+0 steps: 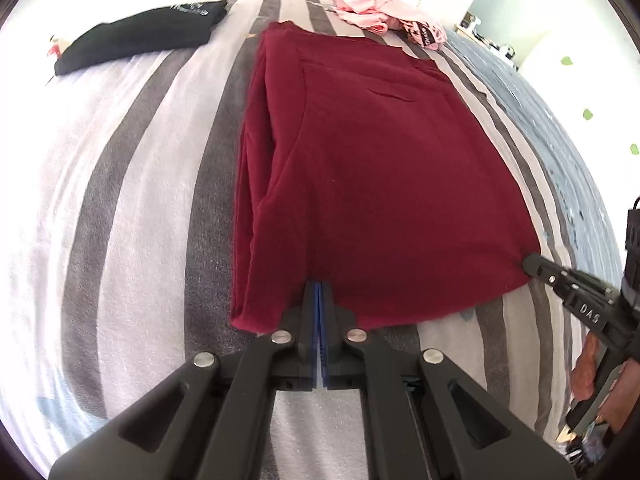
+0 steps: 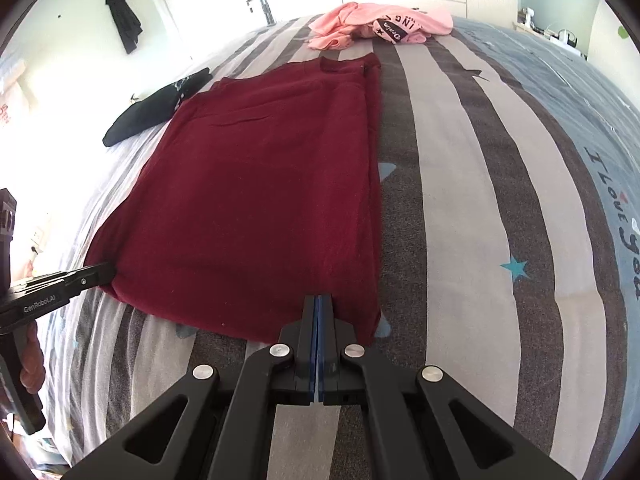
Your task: Fold clothes
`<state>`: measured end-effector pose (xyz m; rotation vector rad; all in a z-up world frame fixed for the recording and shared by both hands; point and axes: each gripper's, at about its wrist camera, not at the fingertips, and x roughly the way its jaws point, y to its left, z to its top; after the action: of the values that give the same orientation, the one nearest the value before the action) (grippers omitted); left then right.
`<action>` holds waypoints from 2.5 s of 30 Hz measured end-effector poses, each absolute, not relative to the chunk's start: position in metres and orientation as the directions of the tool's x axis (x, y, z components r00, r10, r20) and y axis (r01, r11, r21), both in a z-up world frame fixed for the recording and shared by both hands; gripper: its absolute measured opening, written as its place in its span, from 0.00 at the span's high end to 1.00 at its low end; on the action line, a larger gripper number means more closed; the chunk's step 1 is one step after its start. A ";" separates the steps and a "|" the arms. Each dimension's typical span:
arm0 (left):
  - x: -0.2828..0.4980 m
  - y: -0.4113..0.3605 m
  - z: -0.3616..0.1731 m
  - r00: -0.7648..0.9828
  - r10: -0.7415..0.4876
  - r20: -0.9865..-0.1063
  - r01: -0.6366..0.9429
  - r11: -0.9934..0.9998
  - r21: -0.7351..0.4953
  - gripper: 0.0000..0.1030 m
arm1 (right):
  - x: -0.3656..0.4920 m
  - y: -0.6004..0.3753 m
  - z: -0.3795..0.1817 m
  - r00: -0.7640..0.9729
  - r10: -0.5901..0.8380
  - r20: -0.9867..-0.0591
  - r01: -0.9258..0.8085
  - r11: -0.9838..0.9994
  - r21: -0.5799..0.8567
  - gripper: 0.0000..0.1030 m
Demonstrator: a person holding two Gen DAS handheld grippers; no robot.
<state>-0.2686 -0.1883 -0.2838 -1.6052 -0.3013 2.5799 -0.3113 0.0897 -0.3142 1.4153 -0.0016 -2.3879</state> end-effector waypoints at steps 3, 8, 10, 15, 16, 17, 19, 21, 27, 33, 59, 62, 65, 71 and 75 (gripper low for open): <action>-0.266 -0.199 -0.271 -0.468 0.180 -0.865 0.039 -0.974 -0.223 0.98 | -0.311 0.095 -0.297 -0.451 -0.322 -0.833 0.310 -0.931 0.192 0.95; -0.269 -0.223 -0.268 -0.481 0.162 -0.861 0.104 -0.965 -0.240 0.75 | -0.325 0.111 -0.293 -0.435 -0.379 -0.817 0.280 -0.919 0.277 0.62; -0.276 -0.232 -0.272 -0.470 0.184 -0.863 0.118 -0.956 -0.268 0.74 | -0.335 0.109 -0.299 -0.416 -0.367 -0.832 0.288 -0.921 0.263 0.62; -0.297 -0.228 -0.286 -0.427 0.276 -0.861 0.030 -0.947 -0.319 0.73 | -0.350 0.115 -0.314 -0.331 -0.480 -0.812 0.335 -0.864 0.375 0.62; -0.297 -0.226 -0.286 -0.420 0.291 -0.860 0.007 -0.946 -0.324 0.73 | -0.351 0.115 -0.316 -0.315 -0.499 -0.807 0.353 -0.851 0.388 0.62; -0.297 -0.223 -0.287 -0.409 0.299 -0.862 -0.008 -0.946 -0.324 0.73 | -0.352 0.113 -0.317 -0.295 -0.505 -0.811 0.375 -0.842 0.388 0.62; -0.296 -0.220 -0.293 -0.385 0.295 -0.874 -0.015 -0.949 -0.314 0.73 | -0.352 0.110 -0.321 -0.254 -0.516 -0.818 0.417 -0.822 0.388 0.62; -0.290 -0.219 -0.298 -0.368 0.284 -0.885 -0.012 -0.953 -0.301 0.73 | -0.351 0.108 -0.325 -0.214 -0.507 -0.835 0.445 -0.812 0.379 0.63; -0.272 -0.219 -0.300 -0.356 0.253 -0.899 0.006 -0.962 -0.273 0.73 | -0.337 0.118 -0.328 -0.179 -0.479 -0.860 0.457 -0.814 0.358 0.68; -0.264 -0.224 -0.288 -0.361 0.152 -0.920 0.046 -0.983 -0.180 0.74 | -0.327 0.133 -0.321 -0.200 -0.406 -0.892 0.431 -0.854 0.292 0.80; -0.293 -0.208 -0.280 -0.463 0.083 -0.883 0.054 -0.991 -0.121 0.98 | -0.352 0.118 -0.322 -0.395 -0.361 -0.845 0.308 -0.918 0.248 1.00; -0.282 -0.222 -0.278 -0.458 0.024 -0.889 0.123 -0.988 -0.089 0.98 | -0.349 0.141 -0.326 -0.394 -0.290 -0.872 0.220 -0.951 0.217 0.99; -0.282 -0.235 -0.272 -0.466 0.008 -0.885 0.187 -0.976 -0.107 0.98 | -0.350 0.150 -0.319 -0.399 -0.280 -0.873 0.202 -0.956 0.214 0.96; -0.307 -0.211 -0.251 -0.538 0.096 -0.837 0.112 -0.977 -0.184 0.98 | -0.362 0.120 -0.289 -0.452 -0.359 -0.816 0.270 -0.927 0.258 0.95; -0.325 -0.195 -0.266 -0.518 0.115 -0.848 0.061 -0.983 -0.171 0.98 | -0.380 0.086 -0.296 -0.444 -0.399 -0.802 0.337 -0.904 0.263 0.95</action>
<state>-0.3247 -0.1953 -0.2665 -1.5262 -0.2789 2.6961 -0.3804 0.0864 -0.2959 1.3312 -0.0894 -2.3529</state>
